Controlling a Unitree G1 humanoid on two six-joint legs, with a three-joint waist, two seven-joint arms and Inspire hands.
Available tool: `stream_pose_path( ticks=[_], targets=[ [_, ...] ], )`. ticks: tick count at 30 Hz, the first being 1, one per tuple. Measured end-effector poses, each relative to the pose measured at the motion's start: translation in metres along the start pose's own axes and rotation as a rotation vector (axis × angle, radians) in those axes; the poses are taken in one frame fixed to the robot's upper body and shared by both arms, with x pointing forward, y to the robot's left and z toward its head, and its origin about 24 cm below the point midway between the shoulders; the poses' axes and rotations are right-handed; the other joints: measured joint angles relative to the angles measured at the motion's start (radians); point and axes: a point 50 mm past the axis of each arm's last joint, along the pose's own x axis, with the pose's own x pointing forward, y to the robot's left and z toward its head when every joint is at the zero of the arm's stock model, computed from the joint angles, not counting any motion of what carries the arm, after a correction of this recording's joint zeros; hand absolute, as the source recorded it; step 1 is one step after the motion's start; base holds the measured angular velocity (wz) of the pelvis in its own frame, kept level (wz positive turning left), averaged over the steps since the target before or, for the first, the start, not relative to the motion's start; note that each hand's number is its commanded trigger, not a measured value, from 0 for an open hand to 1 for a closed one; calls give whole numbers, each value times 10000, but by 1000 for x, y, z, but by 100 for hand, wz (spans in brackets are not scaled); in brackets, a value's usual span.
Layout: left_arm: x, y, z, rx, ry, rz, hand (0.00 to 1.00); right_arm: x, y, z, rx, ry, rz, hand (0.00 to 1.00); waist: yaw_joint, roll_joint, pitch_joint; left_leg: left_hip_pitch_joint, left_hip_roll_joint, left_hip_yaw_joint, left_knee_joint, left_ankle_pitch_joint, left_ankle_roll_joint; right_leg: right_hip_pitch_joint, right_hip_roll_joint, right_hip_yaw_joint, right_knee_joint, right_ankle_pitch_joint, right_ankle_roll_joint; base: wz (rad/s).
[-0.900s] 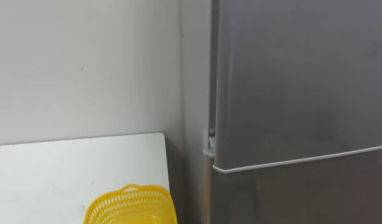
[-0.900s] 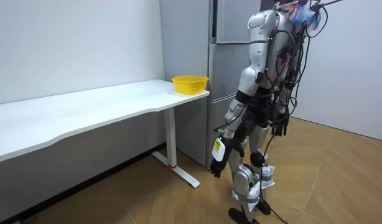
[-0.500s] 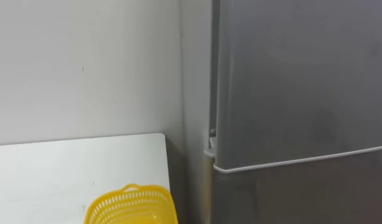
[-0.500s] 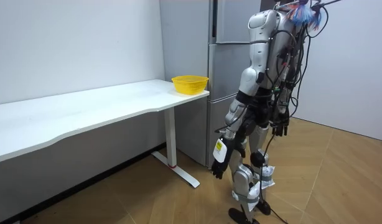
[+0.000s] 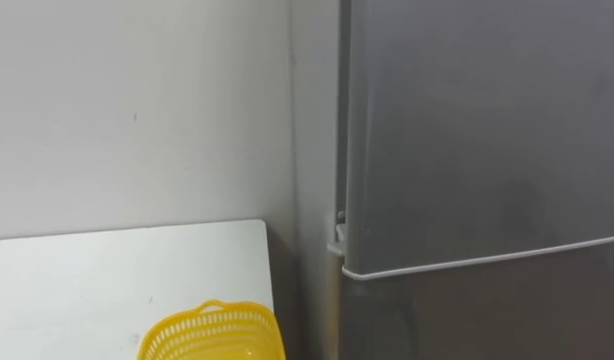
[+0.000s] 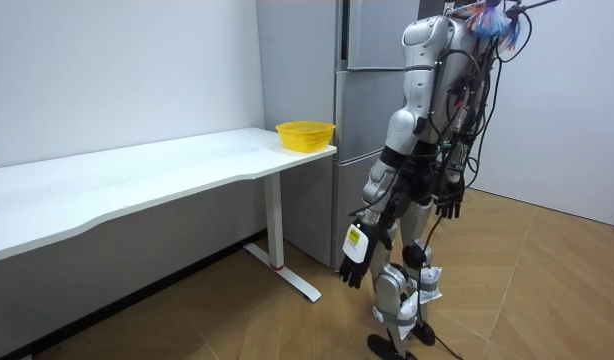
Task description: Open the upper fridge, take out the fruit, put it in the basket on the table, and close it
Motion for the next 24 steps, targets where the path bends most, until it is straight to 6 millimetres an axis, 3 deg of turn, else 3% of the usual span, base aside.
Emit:
stream_pose_path(
  ticks=[11, 16, 20, 24],
  targets=[
    [0, 10, -11, -3173, 384, 1234, 0, 0, 3, -3, 66, 128, 451, 0, 34, 41, 0, -73, 9, -99, 7, 0, 2, 73, 10, -144, -202, 131, 26, 3],
    [-1, 18, -12, -6065, 553, 2174, 0, 0, 1, -4, 126, 300, 462, 0, 32, 75, -3, -71, 5, -149, -16, -1, 3, 85, 10, -180, -222, 138, 19, 2],
    [-4, 30, -1, -8160, 297, 3113, 0, 0, 1, -3, 332, 307, 490, 0, 57, 73, -3, -26, 0, -160, -163, -1, 3, 92, 13, -194, -202, 138, 19, 1],
    [-14, 57, 20, -9983, -739, 4608, 0, 0, -3, 1, 352, 156, 300, 0, 340, 71, -8, -49, -6, -195, -189, 0, 5, 55, 23, -187, -197, 140, 16, 0]
  ],
)
